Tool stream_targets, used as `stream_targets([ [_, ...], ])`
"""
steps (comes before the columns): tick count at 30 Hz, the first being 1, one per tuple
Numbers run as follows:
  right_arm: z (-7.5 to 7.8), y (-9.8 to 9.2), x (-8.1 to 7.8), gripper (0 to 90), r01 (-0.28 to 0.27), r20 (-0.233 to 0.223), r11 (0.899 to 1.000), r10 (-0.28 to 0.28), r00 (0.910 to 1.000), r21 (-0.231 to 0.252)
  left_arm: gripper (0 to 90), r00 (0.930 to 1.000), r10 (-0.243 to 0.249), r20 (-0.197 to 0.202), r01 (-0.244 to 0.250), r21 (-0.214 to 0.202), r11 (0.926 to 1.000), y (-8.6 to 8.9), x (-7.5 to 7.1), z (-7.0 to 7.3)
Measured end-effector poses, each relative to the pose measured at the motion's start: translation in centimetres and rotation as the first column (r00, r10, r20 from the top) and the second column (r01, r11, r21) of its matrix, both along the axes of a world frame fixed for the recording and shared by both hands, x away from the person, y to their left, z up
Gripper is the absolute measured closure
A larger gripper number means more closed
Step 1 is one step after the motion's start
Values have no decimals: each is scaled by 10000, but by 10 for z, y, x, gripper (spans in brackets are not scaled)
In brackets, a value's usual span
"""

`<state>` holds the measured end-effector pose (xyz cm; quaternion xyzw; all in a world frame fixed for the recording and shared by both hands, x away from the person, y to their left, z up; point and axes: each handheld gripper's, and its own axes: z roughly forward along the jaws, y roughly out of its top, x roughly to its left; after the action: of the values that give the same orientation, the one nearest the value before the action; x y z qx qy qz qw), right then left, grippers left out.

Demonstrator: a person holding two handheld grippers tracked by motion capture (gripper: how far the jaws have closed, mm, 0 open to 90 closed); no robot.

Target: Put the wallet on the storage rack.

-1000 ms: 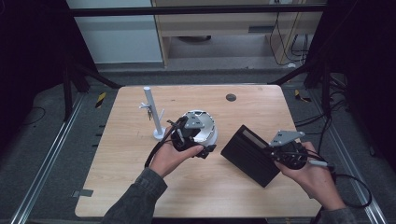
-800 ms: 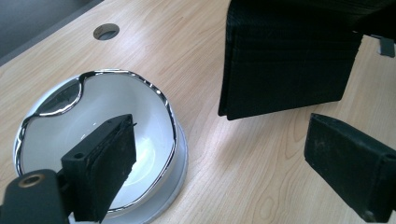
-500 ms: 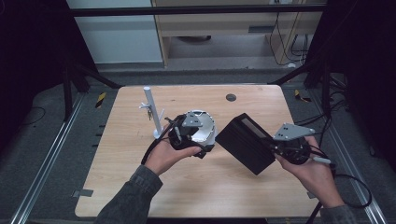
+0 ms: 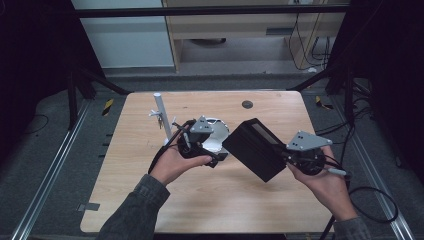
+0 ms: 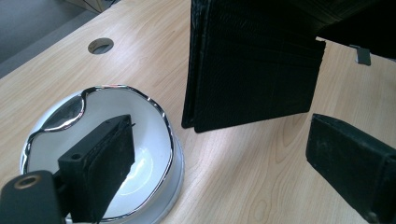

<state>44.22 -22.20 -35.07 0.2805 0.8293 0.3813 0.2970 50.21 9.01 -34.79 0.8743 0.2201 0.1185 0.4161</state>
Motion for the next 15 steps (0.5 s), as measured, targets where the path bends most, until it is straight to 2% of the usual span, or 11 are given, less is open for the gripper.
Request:
stream_targets([
  [5, -3, 7, 1, 848, -181, 43, 9997, 181, 9998, 142, 79, 10000, 42, -49, -43, -111, 9999, 3, 2, 0],
  [15, -2, 16, -2, 848, -478, 234, 9984, 471, 9986, 311, 79, 10000, -26, -11, 26, -79, 10000, 6, 1, 1],
])
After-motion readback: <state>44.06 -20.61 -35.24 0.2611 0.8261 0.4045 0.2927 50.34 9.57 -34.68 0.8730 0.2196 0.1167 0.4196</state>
